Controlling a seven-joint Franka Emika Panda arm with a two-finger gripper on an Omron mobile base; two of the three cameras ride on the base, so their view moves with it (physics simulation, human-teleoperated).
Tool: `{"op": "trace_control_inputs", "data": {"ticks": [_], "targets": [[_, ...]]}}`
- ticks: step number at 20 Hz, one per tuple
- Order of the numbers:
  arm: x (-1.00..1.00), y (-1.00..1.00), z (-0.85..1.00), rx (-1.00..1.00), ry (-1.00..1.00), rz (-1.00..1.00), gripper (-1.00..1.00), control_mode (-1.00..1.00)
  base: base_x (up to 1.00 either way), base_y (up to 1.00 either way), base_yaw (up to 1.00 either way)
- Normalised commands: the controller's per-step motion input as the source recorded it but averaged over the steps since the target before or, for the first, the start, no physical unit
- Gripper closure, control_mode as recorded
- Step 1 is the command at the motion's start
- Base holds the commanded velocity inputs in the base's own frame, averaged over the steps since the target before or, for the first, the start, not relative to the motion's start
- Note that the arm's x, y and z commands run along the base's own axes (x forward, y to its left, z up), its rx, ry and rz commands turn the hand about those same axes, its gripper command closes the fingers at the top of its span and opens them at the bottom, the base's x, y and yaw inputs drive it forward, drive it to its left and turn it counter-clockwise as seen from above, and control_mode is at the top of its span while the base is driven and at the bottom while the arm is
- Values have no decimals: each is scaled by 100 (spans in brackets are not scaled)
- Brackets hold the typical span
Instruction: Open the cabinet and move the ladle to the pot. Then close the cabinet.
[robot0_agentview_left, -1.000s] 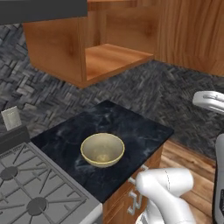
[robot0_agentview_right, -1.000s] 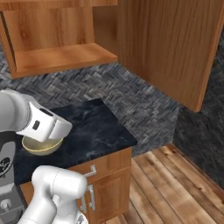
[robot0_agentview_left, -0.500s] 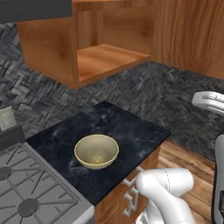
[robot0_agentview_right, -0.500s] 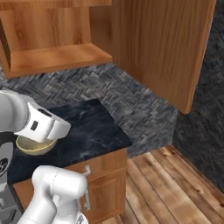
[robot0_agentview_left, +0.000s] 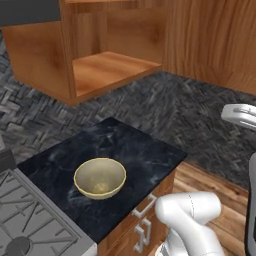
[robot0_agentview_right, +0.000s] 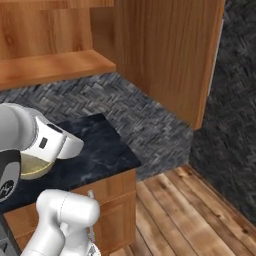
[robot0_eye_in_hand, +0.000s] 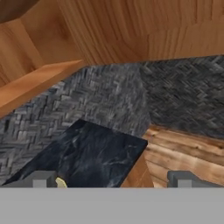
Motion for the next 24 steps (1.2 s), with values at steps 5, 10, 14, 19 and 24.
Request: {"op": "trace_control_inputs", "data": {"ticks": [5,10,14,19,24], "targets": [[0,0,0,0,0,0,-100,100,-7,65,-21],[0,0,0,0,0,0,-100,100,34,44,-28],[0,0,0,0,0,0,-100,100,68,21,-19],[0,0,0,0,0,0,-100,100,50,34,-14],[0,0,0,0,0,0,-100,100,36,37,-23]]}}
